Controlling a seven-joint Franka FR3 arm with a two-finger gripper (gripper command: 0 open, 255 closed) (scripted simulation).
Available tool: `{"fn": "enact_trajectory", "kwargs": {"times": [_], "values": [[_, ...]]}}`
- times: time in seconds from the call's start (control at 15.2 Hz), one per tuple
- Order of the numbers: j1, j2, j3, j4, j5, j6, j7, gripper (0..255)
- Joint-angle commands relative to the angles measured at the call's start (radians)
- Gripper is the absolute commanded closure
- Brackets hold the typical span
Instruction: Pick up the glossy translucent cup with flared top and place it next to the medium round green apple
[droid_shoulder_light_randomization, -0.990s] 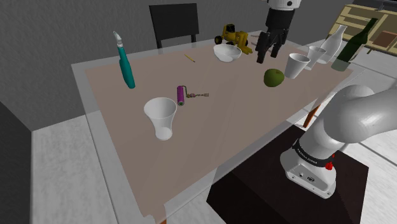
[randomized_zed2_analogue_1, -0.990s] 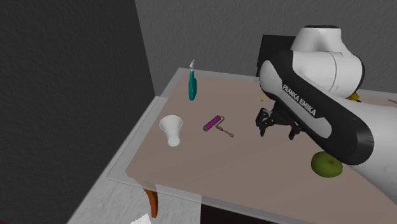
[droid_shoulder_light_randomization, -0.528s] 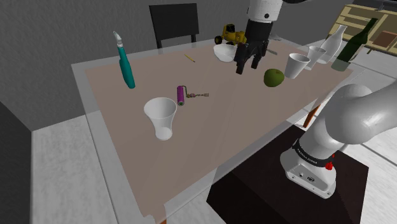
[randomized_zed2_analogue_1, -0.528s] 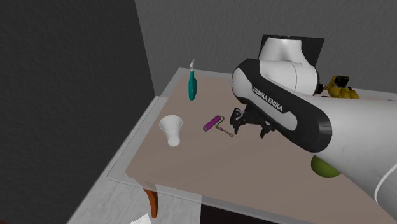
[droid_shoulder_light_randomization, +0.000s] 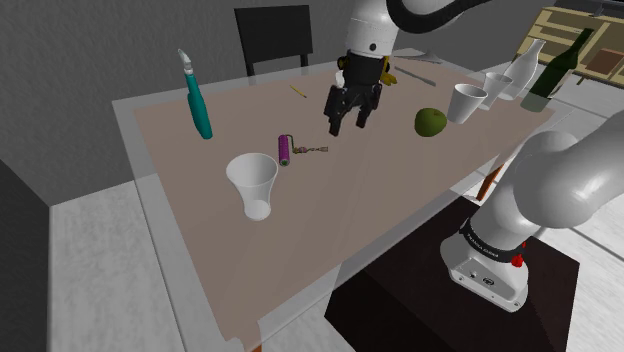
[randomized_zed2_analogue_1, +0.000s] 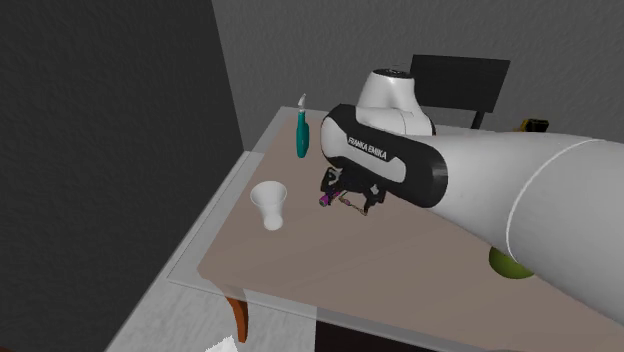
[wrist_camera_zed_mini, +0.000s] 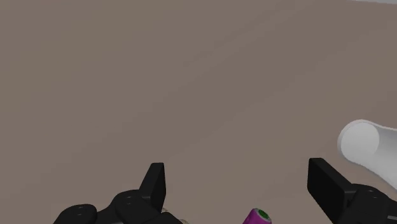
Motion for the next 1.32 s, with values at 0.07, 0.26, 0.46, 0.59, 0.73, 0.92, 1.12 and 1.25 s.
{"fn": "enact_trajectory", "kwargs": {"times": [0.07, 0.26, 0.46, 0.59, 0.73, 0.92, 1.12, 1.25], "values": [[0.021, 0.071, 0.032, 0.040, 0.033, 0.057, 0.029, 0], [0.041, 0.148, 0.068, 0.084, 0.059, 0.118, 0.061, 0], [0.059, 0.229, 0.103, 0.137, 0.076, 0.176, 0.094, 0], [0.071, 0.285, 0.126, 0.177, 0.081, 0.211, 0.118, 0], [0.083, 0.342, 0.146, 0.221, 0.081, 0.245, 0.143, 0], [0.091, 0.378, 0.158, 0.227, 0.079, 0.283, 0.153, 0], [0.095, 0.403, 0.165, 0.212, 0.078, 0.323, 0.155, 0], [0.098, 0.420, 0.170, 0.204, 0.076, 0.350, 0.157, 0]]}}
